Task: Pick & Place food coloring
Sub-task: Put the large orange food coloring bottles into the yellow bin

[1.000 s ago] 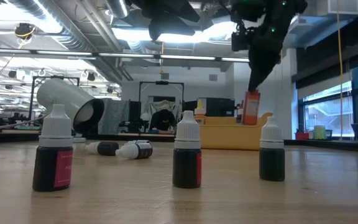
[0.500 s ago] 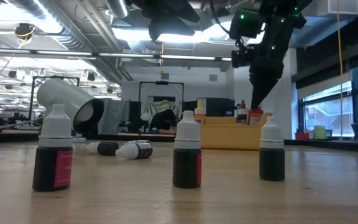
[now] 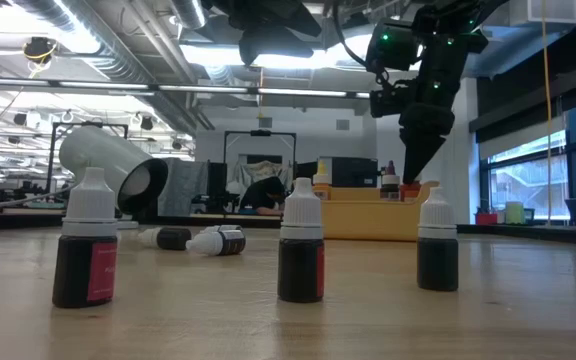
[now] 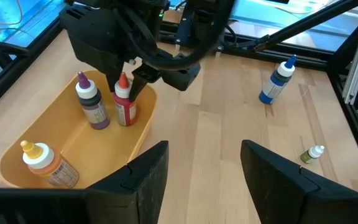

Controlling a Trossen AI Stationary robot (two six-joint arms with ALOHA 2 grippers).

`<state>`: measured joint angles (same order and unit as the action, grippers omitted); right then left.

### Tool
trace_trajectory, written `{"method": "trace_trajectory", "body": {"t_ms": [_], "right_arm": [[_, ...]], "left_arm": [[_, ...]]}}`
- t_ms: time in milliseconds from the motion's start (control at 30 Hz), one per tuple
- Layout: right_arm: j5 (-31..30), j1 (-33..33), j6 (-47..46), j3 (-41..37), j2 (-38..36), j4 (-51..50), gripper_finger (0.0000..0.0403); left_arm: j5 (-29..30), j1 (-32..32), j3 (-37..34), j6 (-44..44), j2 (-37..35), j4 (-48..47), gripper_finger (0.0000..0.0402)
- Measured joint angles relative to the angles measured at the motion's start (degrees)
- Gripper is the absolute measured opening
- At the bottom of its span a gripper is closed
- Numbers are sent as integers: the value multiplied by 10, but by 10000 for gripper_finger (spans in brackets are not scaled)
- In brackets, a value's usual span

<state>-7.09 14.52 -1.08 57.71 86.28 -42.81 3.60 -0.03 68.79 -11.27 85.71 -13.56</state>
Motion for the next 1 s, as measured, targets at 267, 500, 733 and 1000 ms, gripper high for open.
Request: {"method": "trace_trajectory", "body": {"t_ms": [267,500,733,1000], "right_arm": [[-1,0,2,0,0,0,160],[0,0,2,0,0,-5,159],[2,0,-1,0,0,-5,179],[-8,0,0,0,0,-4,254]], "left_arm": [[0,0,0,0,0,0,194],[0,0,0,0,0,0,194],[0,0,0,0,0,0,196],[0,0,0,0,0,0,196]]}}
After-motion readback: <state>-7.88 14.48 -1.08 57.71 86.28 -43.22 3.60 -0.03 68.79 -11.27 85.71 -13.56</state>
